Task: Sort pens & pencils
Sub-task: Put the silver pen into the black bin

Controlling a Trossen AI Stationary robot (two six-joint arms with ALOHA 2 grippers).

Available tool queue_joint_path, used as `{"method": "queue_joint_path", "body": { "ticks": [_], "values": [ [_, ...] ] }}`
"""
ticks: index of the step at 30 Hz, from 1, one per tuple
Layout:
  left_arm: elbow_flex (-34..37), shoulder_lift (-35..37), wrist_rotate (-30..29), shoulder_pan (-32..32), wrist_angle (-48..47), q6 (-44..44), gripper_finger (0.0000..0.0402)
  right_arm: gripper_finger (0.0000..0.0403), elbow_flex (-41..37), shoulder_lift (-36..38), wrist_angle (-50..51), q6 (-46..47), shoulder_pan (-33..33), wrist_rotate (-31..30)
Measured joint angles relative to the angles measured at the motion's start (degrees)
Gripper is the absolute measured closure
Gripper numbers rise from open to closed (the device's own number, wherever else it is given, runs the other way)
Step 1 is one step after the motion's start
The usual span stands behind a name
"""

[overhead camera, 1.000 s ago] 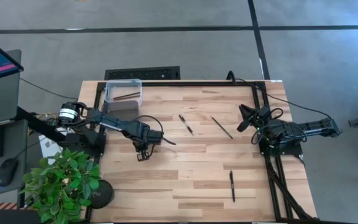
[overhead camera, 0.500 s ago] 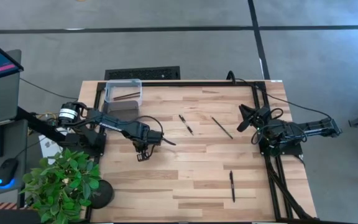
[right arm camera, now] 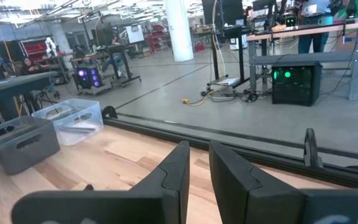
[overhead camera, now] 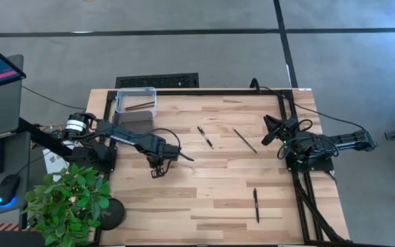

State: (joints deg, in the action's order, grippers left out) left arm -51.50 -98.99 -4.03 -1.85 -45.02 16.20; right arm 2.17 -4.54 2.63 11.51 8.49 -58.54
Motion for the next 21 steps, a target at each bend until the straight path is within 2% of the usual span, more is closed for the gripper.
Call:
{"method": "queue_joint_path", "body": {
  "ticks": [6,16,21],
  "values": [
    [-3.32,0.93,-1.62,0.03,-1.2,-0.56,0.0373,0.0321,0.0,-0.02,0.02,-0.01,-0.01,0.0],
    [-5.77,7.22,-2.34,0.09,-2.85,-0.72,0.0389,0.0321,0.0,-0.02,0.0,0.0,-0.02,-0.02],
    [-7.35,11.21,-7.07,0.02,-9.63,-0.08,0.0385,0.0321,0.0,-0.02,0.0,0.0,0.0,-0.01]
  ]
}}
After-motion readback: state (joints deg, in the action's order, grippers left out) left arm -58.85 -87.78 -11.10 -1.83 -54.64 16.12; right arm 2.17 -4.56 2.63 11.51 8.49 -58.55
